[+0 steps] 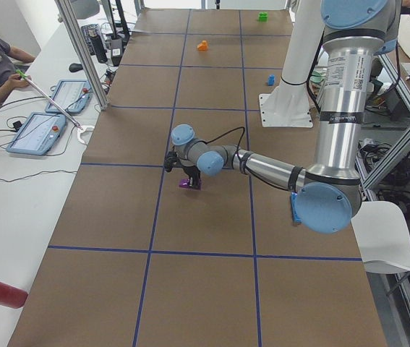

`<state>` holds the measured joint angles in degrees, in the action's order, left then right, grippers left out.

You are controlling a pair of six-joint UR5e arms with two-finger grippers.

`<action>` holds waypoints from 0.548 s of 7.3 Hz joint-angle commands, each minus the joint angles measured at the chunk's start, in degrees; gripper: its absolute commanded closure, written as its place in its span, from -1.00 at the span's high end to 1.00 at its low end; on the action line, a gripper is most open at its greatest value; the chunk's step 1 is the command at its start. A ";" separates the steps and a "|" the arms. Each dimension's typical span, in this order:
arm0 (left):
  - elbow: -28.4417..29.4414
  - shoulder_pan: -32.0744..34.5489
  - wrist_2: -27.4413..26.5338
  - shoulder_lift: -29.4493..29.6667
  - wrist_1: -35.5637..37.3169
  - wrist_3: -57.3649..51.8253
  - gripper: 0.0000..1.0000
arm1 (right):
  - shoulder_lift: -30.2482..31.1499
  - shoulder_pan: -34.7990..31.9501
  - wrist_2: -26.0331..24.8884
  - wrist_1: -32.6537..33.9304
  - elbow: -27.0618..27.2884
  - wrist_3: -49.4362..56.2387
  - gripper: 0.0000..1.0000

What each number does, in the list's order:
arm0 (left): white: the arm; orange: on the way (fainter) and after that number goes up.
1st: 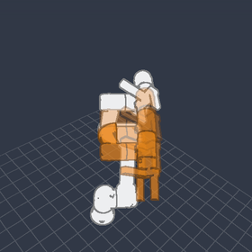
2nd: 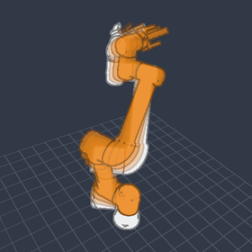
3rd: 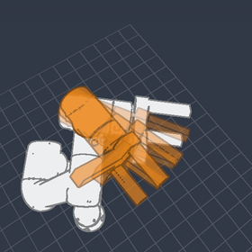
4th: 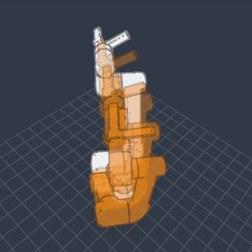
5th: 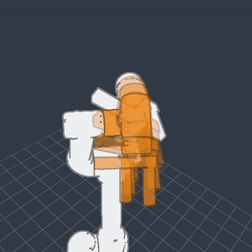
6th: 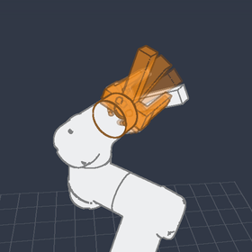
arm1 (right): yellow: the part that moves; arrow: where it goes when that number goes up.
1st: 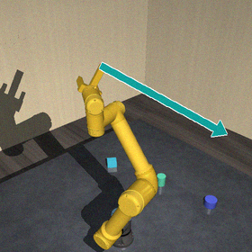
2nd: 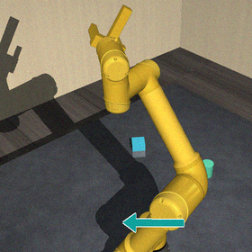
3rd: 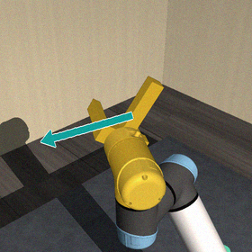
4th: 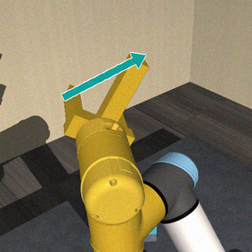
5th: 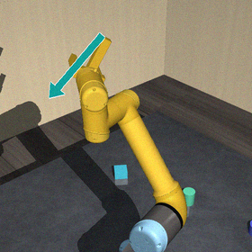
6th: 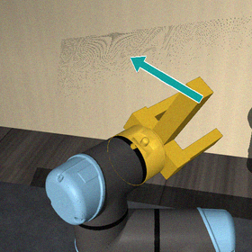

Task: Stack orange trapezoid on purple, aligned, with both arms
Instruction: 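Carry the purple block with the left gripper to the table center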

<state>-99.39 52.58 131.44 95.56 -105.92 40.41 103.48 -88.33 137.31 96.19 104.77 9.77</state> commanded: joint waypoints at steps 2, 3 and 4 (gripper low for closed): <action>-3.26 -10.51 0.40 14.87 5.00 20.19 -1.00 | -0.03 0.00 0.16 -0.12 0.35 0.08 1.00; -2.39 -13.78 -2.05 20.49 8.15 23.98 -1.00 | 0.06 0.00 1.90 -2.82 -0.17 -0.01 1.00; -0.12 -18.08 -7.03 26.81 13.15 25.32 -1.00 | 0.23 0.00 2.61 -5.54 -1.66 -0.10 1.00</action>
<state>-101.49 39.61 129.06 114.87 -97.90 62.49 103.57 -88.33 138.84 93.50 104.37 9.77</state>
